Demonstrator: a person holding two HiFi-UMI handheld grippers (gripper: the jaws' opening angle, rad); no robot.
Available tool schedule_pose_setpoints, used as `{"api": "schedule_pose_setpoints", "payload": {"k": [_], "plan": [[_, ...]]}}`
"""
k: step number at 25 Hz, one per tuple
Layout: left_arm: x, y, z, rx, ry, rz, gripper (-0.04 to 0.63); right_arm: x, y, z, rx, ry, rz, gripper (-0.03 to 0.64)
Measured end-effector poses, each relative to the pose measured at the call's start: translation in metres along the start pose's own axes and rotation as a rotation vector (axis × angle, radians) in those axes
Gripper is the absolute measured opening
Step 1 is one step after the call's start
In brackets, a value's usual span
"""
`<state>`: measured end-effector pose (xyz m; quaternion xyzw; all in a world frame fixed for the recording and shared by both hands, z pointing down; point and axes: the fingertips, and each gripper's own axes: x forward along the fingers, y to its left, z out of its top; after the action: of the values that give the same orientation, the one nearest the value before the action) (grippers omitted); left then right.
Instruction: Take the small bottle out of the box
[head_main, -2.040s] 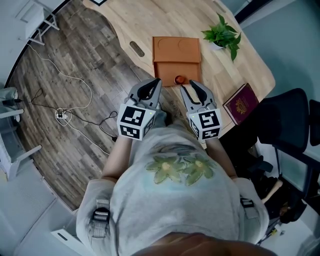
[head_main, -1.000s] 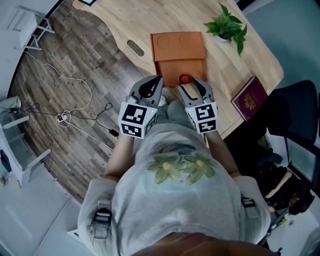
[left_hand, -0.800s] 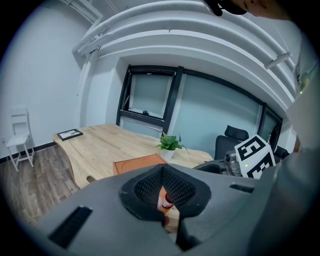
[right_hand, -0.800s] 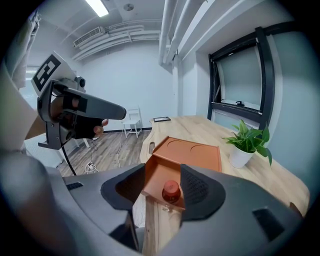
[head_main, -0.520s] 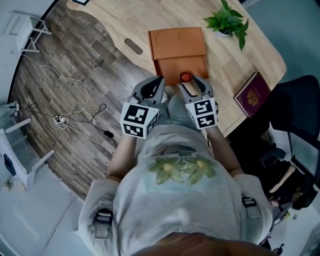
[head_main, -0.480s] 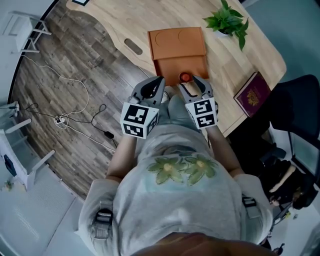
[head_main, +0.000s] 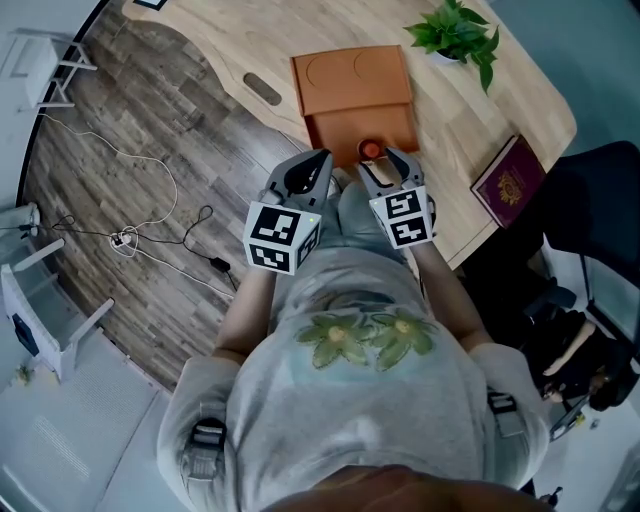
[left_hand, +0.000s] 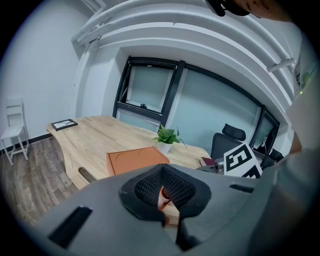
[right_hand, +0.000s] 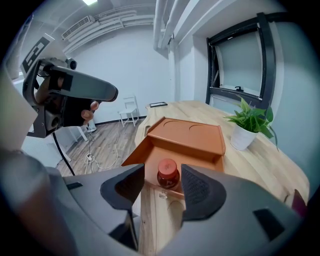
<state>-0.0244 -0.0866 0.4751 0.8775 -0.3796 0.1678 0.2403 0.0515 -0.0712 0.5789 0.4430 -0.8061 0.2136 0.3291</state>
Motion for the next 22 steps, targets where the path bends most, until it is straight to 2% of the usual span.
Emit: {"api": "schedule_pose_setpoints", "payload": {"k": [22], "plan": [[0.005, 0.012, -0.024, -0.055, 0.045, 0.036, 0.008, 0.044, -0.009, -0.022, 0.035, 0.071, -0.017, 0.202]]}}
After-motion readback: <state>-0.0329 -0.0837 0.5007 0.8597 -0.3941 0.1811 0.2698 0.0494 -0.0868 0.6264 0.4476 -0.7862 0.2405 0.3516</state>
